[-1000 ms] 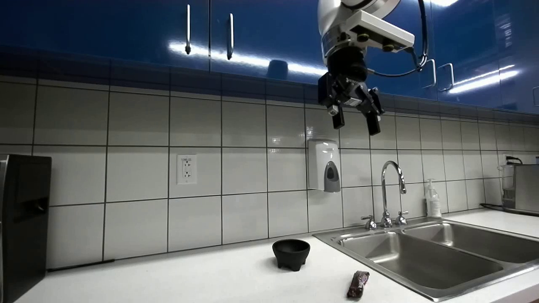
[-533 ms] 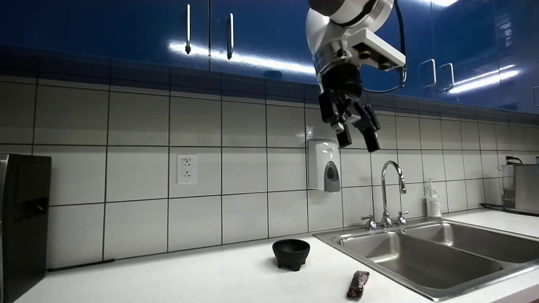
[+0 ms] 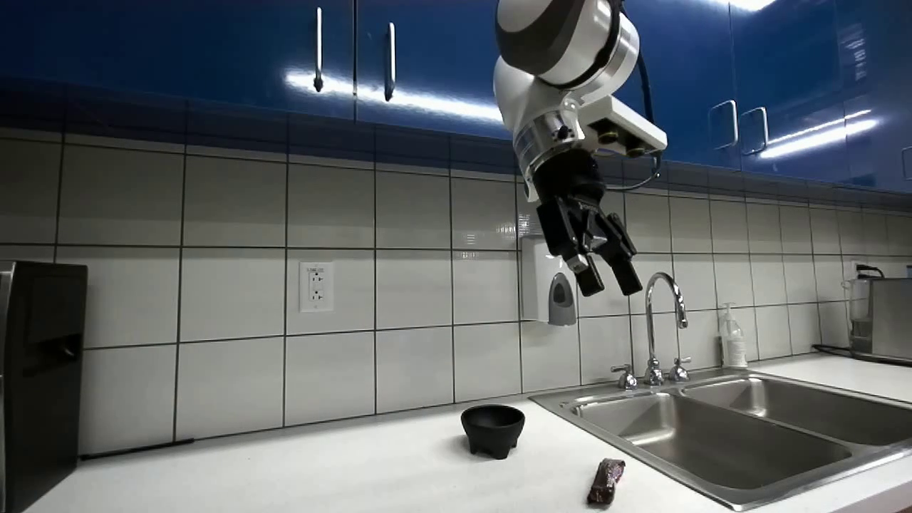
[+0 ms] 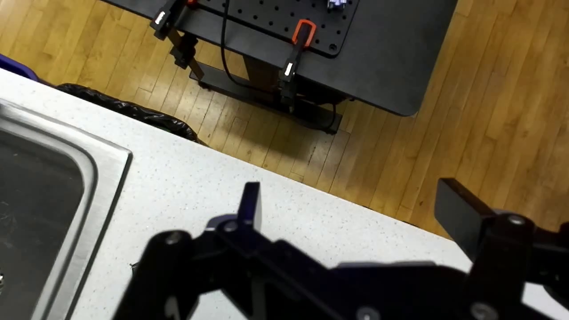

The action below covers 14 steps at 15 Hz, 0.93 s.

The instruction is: Place the bowl in the sink

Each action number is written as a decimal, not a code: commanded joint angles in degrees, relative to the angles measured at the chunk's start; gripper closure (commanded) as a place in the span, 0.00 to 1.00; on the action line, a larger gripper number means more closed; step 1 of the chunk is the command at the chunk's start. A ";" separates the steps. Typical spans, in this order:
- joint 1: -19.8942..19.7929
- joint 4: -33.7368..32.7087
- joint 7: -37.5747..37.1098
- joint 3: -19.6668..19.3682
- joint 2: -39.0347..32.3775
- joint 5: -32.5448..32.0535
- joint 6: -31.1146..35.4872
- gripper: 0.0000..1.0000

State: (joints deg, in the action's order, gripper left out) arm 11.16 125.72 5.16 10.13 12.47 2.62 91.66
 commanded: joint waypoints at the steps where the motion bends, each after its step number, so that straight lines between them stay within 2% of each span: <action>1: -0.14 -0.49 -0.45 0.49 -3.76 -2.18 3.99 0.00; 6: -0.28 -1.14 0.48 0.21 -8.71 -3.76 12.40 0.00; 14: -1.09 -6.00 5.95 -1.01 -16.30 -11.99 22.86 0.00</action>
State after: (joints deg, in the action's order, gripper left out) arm 10.86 123.30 7.20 9.32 -0.82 -7.17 112.41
